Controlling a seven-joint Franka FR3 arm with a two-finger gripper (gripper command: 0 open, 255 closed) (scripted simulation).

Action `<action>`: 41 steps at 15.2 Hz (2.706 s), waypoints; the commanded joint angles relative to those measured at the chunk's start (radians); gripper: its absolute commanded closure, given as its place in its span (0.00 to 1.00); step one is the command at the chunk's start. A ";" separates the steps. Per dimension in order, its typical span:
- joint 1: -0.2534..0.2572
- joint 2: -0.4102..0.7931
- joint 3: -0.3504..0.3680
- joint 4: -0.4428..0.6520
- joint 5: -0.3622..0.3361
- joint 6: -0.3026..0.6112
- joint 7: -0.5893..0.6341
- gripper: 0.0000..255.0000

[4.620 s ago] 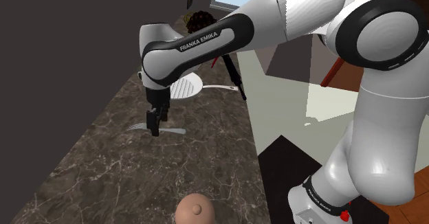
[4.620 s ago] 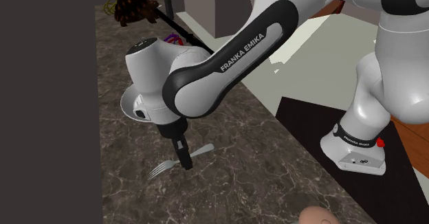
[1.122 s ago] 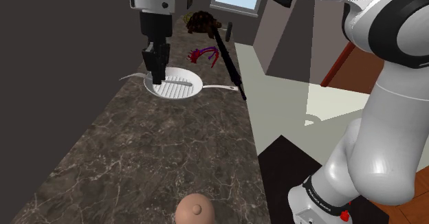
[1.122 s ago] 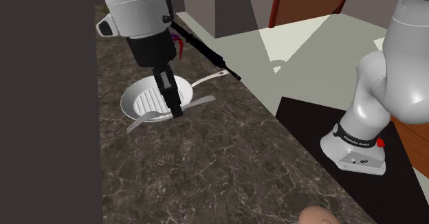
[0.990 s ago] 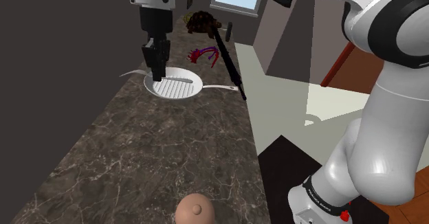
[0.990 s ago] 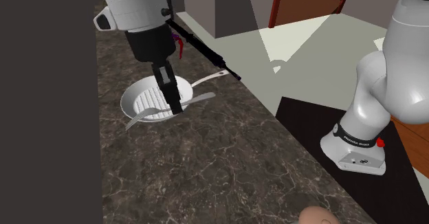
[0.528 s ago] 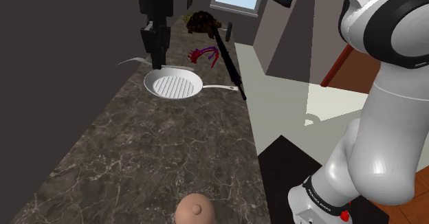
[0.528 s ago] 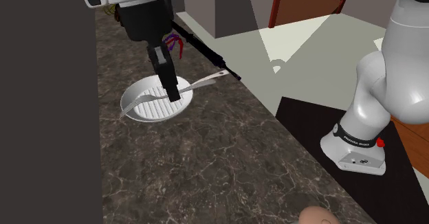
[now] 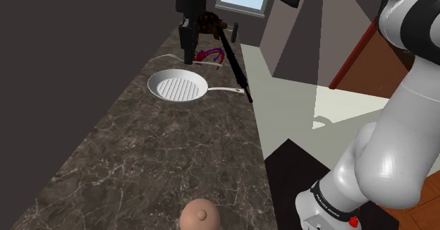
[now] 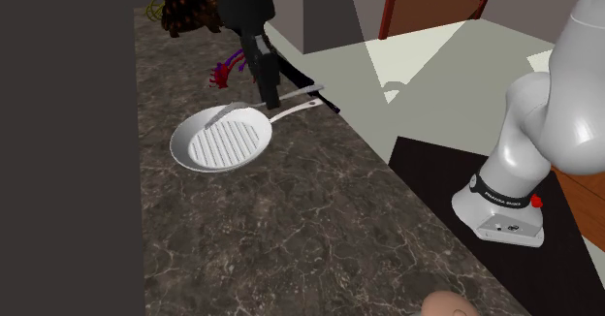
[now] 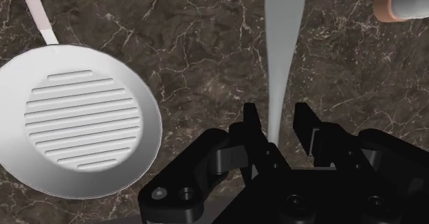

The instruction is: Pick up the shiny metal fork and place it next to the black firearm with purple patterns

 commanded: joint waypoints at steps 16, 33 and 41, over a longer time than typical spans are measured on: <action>-0.205 -0.198 -0.188 -0.233 -0.050 -0.010 -0.396 1.00; -0.262 -0.207 -0.249 -0.402 -0.080 0.142 -0.523 1.00; -0.262 -0.194 -0.249 -0.495 -0.078 0.247 -0.529 1.00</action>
